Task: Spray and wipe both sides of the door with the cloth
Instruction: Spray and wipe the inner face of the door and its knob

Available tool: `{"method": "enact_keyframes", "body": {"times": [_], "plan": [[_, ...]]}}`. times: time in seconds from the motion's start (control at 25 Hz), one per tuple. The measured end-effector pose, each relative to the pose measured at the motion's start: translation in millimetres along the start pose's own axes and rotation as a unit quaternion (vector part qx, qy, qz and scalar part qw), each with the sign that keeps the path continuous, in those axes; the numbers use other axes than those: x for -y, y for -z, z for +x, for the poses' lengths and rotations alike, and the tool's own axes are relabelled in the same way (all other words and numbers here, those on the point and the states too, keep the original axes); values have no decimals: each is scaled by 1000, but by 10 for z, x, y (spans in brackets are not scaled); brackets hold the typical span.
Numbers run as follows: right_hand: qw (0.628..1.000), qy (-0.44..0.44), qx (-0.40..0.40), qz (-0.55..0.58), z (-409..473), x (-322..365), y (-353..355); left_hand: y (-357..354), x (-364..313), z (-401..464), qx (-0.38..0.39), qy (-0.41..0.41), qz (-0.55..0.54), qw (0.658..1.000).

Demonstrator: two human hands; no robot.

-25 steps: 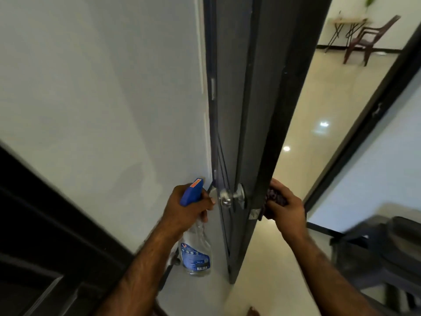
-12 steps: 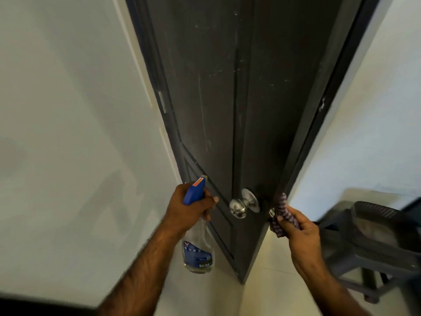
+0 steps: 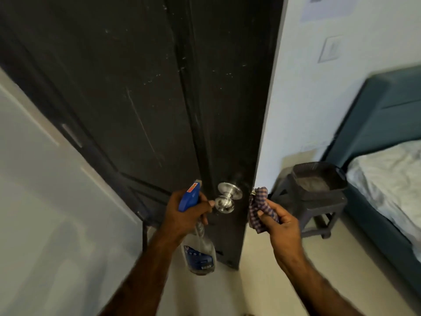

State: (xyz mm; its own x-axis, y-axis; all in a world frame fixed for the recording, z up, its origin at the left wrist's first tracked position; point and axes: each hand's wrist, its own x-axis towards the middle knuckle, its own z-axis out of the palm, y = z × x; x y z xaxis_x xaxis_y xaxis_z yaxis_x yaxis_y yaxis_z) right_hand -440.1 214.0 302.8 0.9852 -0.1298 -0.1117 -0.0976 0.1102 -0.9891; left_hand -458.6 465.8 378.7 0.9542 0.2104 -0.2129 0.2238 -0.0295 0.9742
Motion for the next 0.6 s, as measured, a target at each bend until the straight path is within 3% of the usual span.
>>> {"method": "enact_keyframes", "body": {"times": [0.12, 0.36, 0.6], "plan": [[998, 19, -67, 12, -285, 56, -261, 369, -25, 167, 53, -21, 13, 998], [992, 68, -102, -2, -647, 24, -1109, 1052, -124, 395, 98, -60, 75, 991], [989, 133, -27, -49, -315, 221, -1662, 1427, -233, 576, 70, -74, 72, 992]]}}
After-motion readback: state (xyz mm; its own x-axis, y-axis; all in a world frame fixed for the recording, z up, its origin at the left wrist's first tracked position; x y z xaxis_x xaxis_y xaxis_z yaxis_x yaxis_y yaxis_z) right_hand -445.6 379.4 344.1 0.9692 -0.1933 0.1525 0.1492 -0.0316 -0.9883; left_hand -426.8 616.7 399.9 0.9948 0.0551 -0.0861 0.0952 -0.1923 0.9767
